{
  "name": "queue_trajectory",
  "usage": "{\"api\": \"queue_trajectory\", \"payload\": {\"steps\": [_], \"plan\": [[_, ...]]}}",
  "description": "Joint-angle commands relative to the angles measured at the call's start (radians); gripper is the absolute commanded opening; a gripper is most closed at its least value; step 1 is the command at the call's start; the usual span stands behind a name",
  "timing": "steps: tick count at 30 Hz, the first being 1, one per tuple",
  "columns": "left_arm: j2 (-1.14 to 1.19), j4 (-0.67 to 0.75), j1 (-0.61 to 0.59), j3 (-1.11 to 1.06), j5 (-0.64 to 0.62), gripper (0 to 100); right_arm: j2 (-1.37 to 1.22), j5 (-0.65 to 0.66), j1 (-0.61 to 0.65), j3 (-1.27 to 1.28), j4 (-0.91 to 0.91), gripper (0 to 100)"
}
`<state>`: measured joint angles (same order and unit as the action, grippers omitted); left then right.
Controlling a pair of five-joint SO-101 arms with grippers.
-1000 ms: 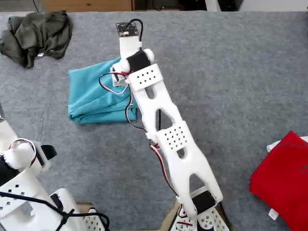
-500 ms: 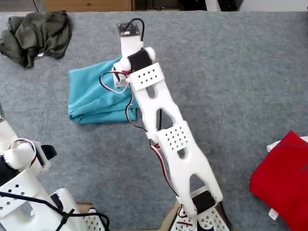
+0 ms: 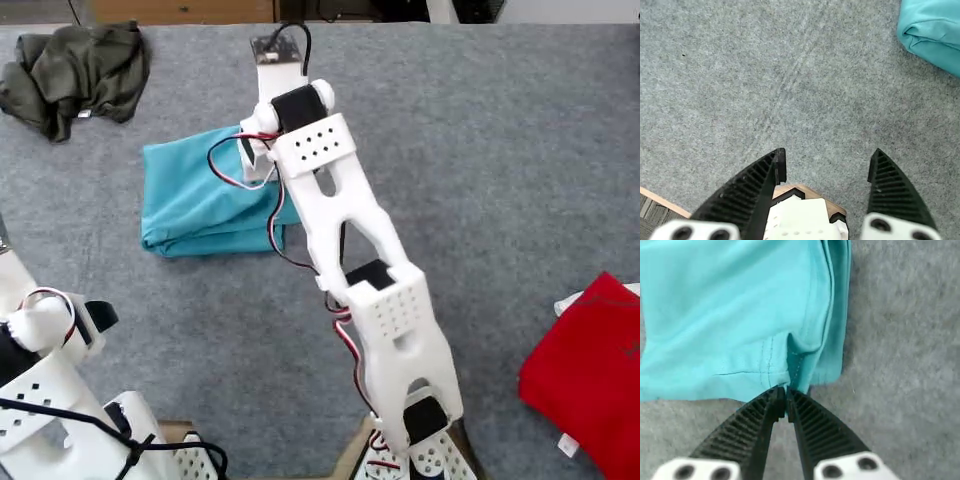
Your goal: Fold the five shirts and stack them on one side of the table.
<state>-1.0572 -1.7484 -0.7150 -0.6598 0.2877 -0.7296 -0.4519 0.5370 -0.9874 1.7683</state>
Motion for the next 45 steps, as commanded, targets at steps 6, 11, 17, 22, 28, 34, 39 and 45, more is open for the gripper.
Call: {"api": "queue_trajectory", "payload": {"steps": [6, 11, 17, 22, 28, 34, 39, 45], "plan": [[-0.007, -0.009, -0.011, 0.011, 0.009, 27, 0.116, -0.012, -0.019, 0.137, 0.012, 0.9], [-0.007, -0.009, -0.009, 0.011, 0.009, 27, 0.116, -0.012, -0.058, 0.143, 0.014, 1.7], [-0.007, -0.009, -0.009, 0.011, 0.009, 27, 0.122, -0.012, -0.081, 0.186, 0.017, 21.4], [-0.007, -0.009, -0.009, 0.011, 0.009, 27, 0.165, -0.034, -0.031, 0.272, 0.017, 26.1], [-0.007, -0.009, -0.008, 0.011, 0.009, 27, 0.265, -0.279, 0.053, 0.321, 0.012, 26.1], [-0.007, -0.009, -0.011, 0.011, 0.009, 27, 0.268, -0.58, 0.122, 0.255, -0.008, 26.3], [-0.007, -0.009, -0.106, 0.012, 0.008, 27, 0.268, -0.763, 0.176, 0.271, -0.126, 26.3], [-0.007, -0.009, -0.259, 0.064, 0.009, 27, 0.223, -0.902, 0.188, 0.272, -0.31, 26.3]]}}
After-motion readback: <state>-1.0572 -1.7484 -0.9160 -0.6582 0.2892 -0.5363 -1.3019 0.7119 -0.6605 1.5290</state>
